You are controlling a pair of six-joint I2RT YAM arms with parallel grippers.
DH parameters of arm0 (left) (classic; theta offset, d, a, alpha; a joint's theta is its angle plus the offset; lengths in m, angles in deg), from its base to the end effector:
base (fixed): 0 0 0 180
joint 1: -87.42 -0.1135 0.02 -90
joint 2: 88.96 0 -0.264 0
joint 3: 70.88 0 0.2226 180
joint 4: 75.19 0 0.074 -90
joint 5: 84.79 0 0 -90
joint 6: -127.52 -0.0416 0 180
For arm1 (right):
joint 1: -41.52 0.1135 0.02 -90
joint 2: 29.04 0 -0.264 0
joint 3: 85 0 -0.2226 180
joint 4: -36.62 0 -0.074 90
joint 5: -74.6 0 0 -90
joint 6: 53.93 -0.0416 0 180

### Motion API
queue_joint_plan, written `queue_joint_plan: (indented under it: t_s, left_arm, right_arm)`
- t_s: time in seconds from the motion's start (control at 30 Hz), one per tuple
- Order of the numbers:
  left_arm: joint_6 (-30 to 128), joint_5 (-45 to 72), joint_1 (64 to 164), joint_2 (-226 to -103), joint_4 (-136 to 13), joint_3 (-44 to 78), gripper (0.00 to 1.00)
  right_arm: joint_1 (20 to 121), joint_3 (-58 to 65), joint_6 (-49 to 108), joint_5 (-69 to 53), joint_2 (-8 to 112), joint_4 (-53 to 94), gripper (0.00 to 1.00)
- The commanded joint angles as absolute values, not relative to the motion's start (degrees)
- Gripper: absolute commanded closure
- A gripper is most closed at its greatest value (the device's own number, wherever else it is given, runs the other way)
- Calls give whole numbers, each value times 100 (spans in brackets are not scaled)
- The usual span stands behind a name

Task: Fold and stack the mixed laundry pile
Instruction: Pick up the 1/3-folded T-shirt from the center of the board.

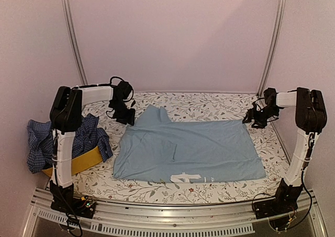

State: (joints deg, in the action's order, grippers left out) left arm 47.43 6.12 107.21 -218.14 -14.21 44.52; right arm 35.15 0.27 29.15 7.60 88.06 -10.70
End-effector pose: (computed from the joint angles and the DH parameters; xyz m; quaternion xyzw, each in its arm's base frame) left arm 0.4075 -0.1473 0.1536 0.0864 0.9874 -0.0416 0.1262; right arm 0.3845 -0.0266 0.1585 0.0767 0.9622 0.1971 0.1718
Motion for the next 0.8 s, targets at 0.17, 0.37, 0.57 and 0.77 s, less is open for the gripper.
queue_joint_plan:
  t_s: [0.17, 0.37, 0.57, 0.77]
  left_arm:
    - [4931, 1665, 10576, -23091, -1885, 7050, 55]
    - [4939, 1918, 10574, -23886, -2190, 7852, 51]
    - [4839, 1786, 10760, -24336, -2337, 8308, 48]
    - [4933, 1325, 10835, -24596, -2188, 8374, 53]
  right_arm:
    - [3563, -744, 3293, 1081, 9040, -973, 33]
    - [3594, -1220, 3528, 1208, 9613, -1139, 35]
    - [3725, -1251, 3908, 1121, 9923, -1197, 35]
    - [3743, -1276, 3942, 1160, 10173, -1201, 36]
